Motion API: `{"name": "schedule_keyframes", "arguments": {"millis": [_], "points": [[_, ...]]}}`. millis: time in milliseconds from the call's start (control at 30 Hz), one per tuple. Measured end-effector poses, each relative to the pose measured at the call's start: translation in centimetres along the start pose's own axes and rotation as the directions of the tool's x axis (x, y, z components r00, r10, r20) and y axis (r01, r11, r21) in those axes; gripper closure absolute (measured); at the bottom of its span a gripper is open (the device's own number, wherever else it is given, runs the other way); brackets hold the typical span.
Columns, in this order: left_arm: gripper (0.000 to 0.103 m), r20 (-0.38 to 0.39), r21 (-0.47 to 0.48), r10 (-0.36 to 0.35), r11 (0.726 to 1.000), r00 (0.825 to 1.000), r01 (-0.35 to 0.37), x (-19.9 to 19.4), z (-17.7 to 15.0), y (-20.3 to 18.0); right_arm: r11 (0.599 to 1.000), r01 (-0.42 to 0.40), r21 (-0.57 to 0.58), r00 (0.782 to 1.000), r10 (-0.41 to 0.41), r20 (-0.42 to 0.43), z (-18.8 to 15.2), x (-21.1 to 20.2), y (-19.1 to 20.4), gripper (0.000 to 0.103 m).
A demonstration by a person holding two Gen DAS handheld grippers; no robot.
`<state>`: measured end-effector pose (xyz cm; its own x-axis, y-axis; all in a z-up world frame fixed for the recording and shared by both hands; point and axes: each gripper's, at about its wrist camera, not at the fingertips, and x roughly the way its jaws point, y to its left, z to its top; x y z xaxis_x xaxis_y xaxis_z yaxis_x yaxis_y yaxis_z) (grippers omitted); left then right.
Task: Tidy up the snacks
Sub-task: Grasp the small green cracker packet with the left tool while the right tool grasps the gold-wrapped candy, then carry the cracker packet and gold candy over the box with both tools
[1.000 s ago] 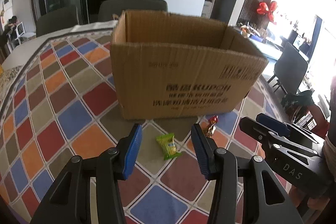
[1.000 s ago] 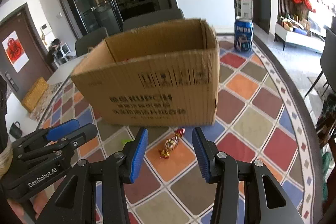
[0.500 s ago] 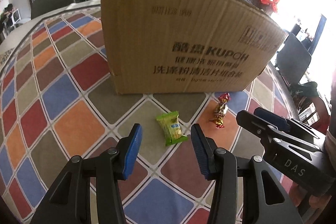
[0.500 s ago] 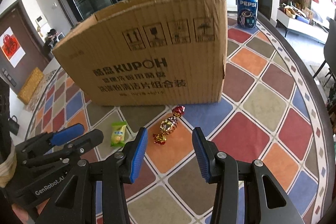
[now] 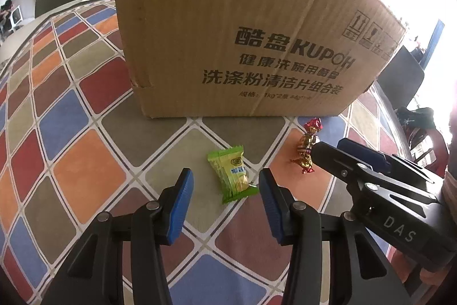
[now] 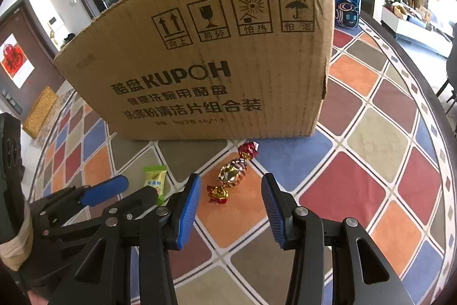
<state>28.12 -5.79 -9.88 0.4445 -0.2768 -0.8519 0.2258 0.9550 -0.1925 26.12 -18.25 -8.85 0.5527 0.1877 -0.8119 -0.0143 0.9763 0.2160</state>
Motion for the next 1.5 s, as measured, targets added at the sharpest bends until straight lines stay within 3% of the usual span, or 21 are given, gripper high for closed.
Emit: {"name": "schedule_keyframes", "arguments": {"millis": [533,700,800,1067,1500], "points": [[0.063,-0.029,-0.002,0.001,1.000,1.000,-0.001,2.0,0.4,-0.3,1.000,0.016,0.006,1.000,-0.016,-0.019,0.7,1.7,-0.5,0.058],[0.069,-0.026,0.004,0.007,1.000,1.000,-0.007,2.1,0.6,-0.5,1.000,0.013,-0.011,1.000,-0.013,-0.021,0.9,2.2,0.2,0.059],[0.080,-0.027,0.008,0.002,1.000,1.000,-0.001,2.2,0.6,-0.5,1.000,0.016,-0.016,1.000,-0.017,-0.023,0.9,2.6,0.5,0.059],[0.082,-0.022,0.015,0.001,1.000,1.000,-0.001,2.0,0.6,-0.3,0.999,0.036,-0.036,0.999,-0.037,-0.038,0.4,3.6,0.9,0.077],[0.082,0.031,0.004,-0.012,1.000,0.999,0.012,-0.9,0.3,-0.2,0.999,0.028,-0.035,1.000,-0.028,-0.003,-0.3,1.6,0.2,0.077]]}}
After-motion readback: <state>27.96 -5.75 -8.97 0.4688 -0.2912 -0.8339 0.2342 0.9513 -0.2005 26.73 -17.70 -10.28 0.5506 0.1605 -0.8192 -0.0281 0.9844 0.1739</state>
